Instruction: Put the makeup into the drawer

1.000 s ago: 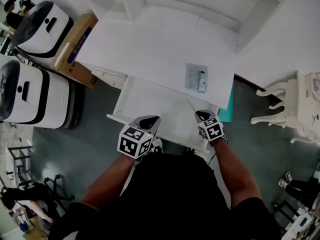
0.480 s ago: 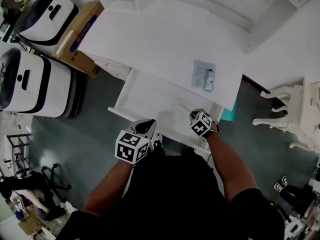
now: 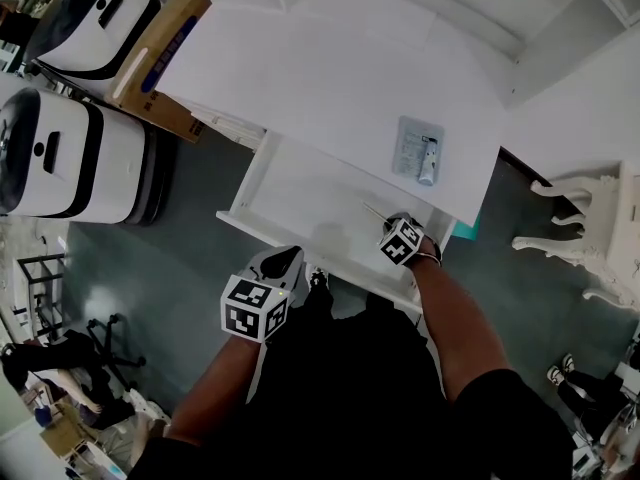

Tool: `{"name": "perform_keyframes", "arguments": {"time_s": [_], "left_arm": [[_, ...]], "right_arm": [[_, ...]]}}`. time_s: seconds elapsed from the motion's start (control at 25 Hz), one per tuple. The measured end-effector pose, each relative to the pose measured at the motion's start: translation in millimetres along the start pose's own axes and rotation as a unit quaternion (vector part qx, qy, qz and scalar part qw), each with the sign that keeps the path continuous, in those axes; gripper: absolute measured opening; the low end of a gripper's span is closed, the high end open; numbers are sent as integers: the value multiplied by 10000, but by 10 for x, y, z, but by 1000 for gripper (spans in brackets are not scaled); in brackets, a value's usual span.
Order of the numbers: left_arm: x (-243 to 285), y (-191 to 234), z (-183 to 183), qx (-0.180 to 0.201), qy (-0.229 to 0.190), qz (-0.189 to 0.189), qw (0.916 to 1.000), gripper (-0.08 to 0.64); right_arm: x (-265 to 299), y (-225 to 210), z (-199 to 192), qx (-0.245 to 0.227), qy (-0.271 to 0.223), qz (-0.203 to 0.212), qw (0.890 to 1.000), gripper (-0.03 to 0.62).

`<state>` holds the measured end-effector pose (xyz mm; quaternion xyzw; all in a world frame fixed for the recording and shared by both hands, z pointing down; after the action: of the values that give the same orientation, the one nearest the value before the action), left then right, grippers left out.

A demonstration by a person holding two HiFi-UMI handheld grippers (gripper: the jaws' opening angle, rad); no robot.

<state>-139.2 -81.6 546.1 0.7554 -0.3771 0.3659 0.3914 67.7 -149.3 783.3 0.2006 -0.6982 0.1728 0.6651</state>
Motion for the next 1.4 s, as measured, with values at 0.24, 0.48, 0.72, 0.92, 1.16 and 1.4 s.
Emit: {"name": "perform_keyframes", "arguments": {"time_s": [0.24, 0.48, 0.72, 0.92, 1.16, 1.4], "left_arm": [[22, -11, 69, -25, -19, -12, 10000, 11], [20, 3, 88, -11, -30, 8, 10000, 11], [48, -21, 128, 121, -39, -65, 9999, 11], [80, -76, 188, 330, -69, -170, 9993, 11], [120, -171, 336, 657, -141, -302, 9973, 11], [127, -307, 464, 935, -296, -352, 9946, 11]], "right_arm": [[89, -2, 13, -174, 112, -8, 9998, 46], [90, -2, 9, -56, 92, 39, 9999, 46], [-17, -8, -32, 54, 85, 138, 9999, 48], [-272, 2, -81, 273, -128, 106, 9995, 48], [-801, -15, -138, 1122, -680, 161, 9912, 48], [-1510, -19, -233, 1994, -1656, 195, 9656, 46]]}}
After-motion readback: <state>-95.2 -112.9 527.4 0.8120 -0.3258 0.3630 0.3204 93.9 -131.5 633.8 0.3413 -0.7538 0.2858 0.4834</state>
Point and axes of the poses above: the fingertips, and each gripper's own axes: x forward along the fingers, y to its left, z out of its top, the point moved 3 cm from there along -x, backward along the fingers, and after that the axes turned 15 degrees about y, right-handed, at the moved point
